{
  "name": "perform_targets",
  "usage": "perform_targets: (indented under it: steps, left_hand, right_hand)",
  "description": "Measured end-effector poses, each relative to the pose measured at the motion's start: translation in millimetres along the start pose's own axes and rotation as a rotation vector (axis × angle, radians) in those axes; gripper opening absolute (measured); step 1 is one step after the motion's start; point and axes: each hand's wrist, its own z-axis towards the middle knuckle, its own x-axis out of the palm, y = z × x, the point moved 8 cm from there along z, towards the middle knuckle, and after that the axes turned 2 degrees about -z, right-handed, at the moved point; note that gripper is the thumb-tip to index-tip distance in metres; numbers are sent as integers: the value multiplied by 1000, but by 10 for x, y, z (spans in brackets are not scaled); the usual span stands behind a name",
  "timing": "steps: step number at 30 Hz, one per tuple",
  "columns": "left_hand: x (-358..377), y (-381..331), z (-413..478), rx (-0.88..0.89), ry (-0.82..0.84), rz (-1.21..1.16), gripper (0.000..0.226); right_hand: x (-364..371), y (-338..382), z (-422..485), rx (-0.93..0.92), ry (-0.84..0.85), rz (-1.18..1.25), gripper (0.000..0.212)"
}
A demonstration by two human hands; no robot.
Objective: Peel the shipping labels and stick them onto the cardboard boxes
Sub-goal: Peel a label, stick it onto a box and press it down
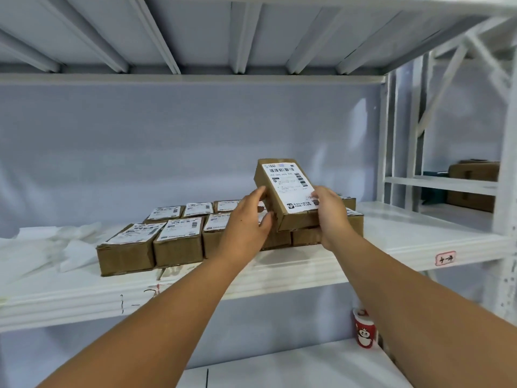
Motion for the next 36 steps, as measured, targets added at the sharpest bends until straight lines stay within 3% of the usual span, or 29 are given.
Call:
perform_targets:
  steps: [5,9,13,16,19,25,32,36]
  left_hand:
    - [504,-421,56,56,162,-124,65]
    - [849,-666,99,147,177,-46,68]
    - [1185,-688,222,96,215,53,73]
    - [1370,-574,280,141,205,498,70]
    - [1565,-415,297,226,244,714,65]
    - [1680,-344,359,320,282,711,68]
    - [1695,-352,320,331,278,653,56]
    - [1702,-354,323,343,263,629,55]
  right_hand:
    - [-515,97,72,-74,-82,124,12]
    - [-815,60,153,-66,19,241,26]
    - [-1098,109,227,-94,-9,243,12]
    - [-1431,112,378,-111,-204,127,4]
    - [-1754,37,534,-93,-367,51,17]
    - [-1961,-166,774,-31,-480,-120,23]
    - [-1909,-192,927,37,-485,-438,41]
    - [-1839,-198,965,-13,-487,-631,49]
